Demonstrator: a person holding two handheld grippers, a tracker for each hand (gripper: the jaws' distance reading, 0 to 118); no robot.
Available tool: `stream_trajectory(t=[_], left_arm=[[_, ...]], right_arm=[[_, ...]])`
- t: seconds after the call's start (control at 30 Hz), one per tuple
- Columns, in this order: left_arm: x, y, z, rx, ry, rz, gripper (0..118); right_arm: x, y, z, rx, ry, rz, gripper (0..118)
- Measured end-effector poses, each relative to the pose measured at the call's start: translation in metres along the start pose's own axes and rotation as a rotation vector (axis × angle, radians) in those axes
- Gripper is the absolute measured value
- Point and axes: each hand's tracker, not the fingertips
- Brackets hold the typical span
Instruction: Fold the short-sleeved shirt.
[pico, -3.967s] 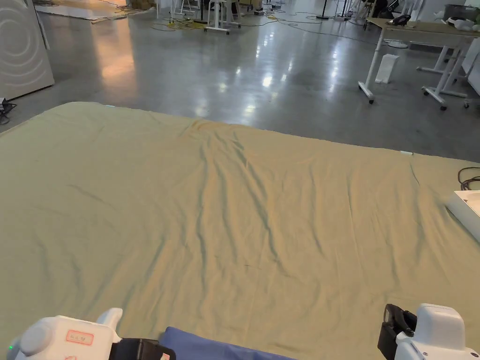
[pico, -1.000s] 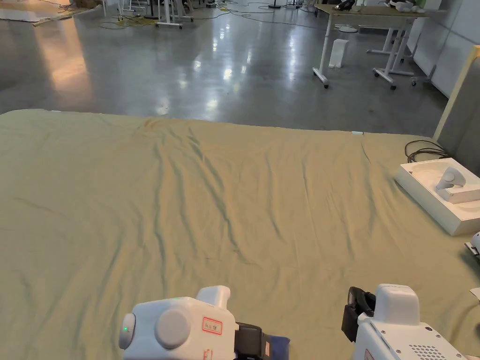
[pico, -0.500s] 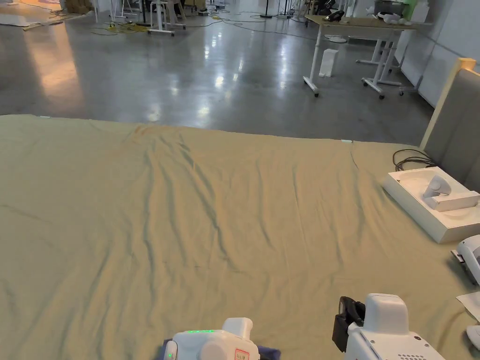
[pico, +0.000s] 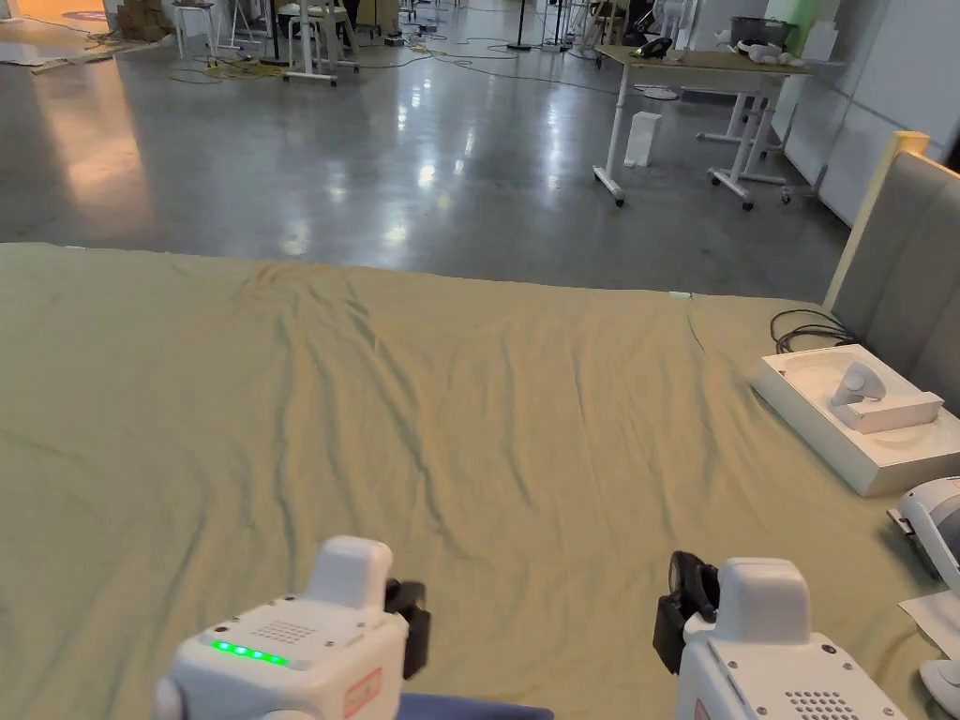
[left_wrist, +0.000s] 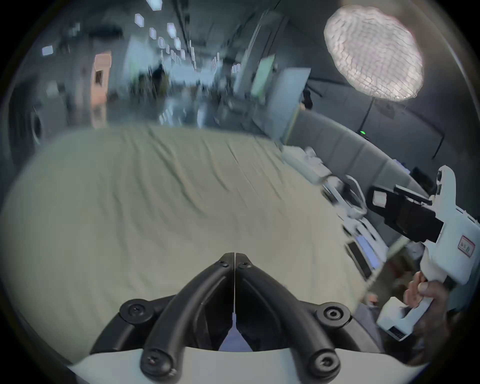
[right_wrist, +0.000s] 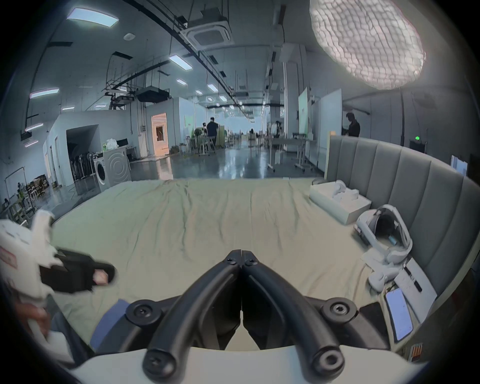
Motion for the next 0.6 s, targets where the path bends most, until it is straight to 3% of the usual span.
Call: stream_trajectory(t=[0.37, 0.6], left_arm=[[-0.044, 0.027, 0.078, 0.399, 0.383, -0.194, 1], [-0.068, 0.02, 0.079, 0.351, 0.37, -0.124, 1]], right_arm=[[-0.023, 0.045, 0.006, 0.169, -0.02, -0.021, 0], [-0.034, 0.052, 0.012, 0.184, -0.025, 0.009, 0]])
